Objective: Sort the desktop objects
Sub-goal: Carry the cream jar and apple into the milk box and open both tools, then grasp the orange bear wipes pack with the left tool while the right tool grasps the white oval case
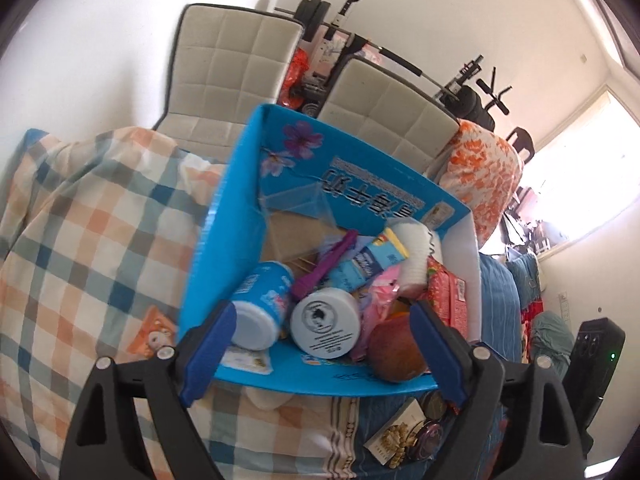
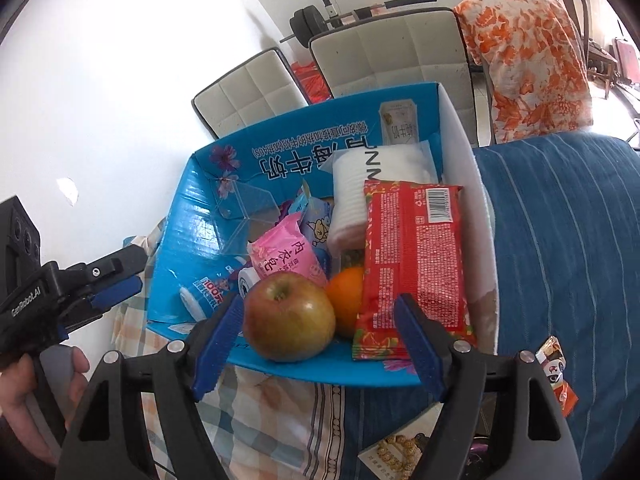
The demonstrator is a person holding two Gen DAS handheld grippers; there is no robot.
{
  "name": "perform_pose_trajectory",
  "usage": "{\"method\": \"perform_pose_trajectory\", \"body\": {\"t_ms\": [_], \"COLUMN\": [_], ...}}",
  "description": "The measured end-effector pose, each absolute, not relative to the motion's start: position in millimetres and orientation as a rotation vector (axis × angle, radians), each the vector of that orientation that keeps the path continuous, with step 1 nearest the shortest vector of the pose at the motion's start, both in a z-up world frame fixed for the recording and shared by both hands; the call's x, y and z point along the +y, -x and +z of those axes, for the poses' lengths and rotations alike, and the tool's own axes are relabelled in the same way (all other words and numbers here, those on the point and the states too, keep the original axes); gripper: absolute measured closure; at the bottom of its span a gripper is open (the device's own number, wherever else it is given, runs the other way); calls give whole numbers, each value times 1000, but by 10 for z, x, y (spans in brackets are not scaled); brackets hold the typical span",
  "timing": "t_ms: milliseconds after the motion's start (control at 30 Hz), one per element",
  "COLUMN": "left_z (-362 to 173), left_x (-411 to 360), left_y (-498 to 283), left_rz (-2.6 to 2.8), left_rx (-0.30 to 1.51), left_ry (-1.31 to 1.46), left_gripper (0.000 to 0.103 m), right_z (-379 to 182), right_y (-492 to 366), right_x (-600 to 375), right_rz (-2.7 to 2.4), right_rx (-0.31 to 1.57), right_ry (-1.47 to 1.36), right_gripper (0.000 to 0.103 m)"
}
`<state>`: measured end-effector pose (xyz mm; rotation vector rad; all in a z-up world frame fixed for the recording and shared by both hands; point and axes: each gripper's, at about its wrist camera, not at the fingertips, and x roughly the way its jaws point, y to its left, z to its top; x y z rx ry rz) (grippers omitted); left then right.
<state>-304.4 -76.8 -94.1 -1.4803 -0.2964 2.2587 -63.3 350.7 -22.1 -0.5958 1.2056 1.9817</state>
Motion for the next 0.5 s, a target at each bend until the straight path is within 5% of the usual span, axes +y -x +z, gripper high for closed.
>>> {"method": "perform_pose_trajectory", "body": {"t_ms": [233, 500], "left_z": [-1521, -2391], "left_x": [-1884, -2196], "left_y": [3101, 3048], "left_rz": [2375, 2262], "left_rx": [-526, -817], "left_ry": [1736, 1969], "left_gripper": [7, 7], "right_z": [-145, -281], "right_y": [274, 699], "right_x": [3014, 2577], "right_rz": [1929, 2059], "right_rx": [1038, 836], "right_ry": [546, 778], "right_gripper": [21, 21]}}
